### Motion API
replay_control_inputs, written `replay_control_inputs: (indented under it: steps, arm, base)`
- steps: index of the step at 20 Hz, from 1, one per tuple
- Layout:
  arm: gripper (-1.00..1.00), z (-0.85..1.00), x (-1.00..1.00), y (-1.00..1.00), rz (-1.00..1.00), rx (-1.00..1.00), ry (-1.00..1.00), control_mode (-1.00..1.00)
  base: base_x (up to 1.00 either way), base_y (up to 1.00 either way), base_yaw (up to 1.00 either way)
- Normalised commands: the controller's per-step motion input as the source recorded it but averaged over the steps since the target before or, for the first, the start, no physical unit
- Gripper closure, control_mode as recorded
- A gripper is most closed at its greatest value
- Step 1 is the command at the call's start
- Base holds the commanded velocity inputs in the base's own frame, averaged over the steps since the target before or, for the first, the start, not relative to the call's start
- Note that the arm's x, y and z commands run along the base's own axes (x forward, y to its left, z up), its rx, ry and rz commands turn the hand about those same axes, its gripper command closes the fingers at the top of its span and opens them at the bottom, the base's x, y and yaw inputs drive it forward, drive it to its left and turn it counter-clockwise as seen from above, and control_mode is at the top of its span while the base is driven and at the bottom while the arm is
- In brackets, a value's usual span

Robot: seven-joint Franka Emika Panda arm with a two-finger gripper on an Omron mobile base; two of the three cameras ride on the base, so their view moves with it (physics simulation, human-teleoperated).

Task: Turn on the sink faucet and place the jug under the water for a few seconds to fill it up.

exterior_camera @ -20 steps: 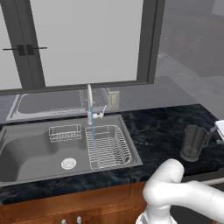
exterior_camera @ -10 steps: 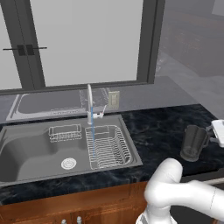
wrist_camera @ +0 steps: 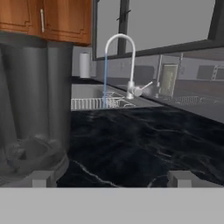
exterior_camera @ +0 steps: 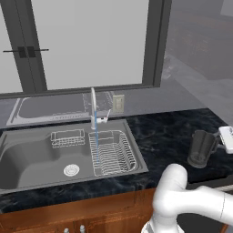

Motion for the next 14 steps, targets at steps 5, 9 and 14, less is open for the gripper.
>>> replay_control_inputs:
  steps: [5,9,14]
  arm:
    - [-1.0,-0.34,0.08,-0.09,0.0,0.0,0.0,-1.0]
    - [-1.0,-0.25,0.0,0.0,0.0,0.0,0.0,-1.0]
    - [-1.0,-0.16,0.0,0.0,0.0,0.0,0.0,-1.0]
  base:
    - [0.0,0.0,0.0]
    - [0.0,0.0,0.0]
    - [0.0,0.0,0.0]
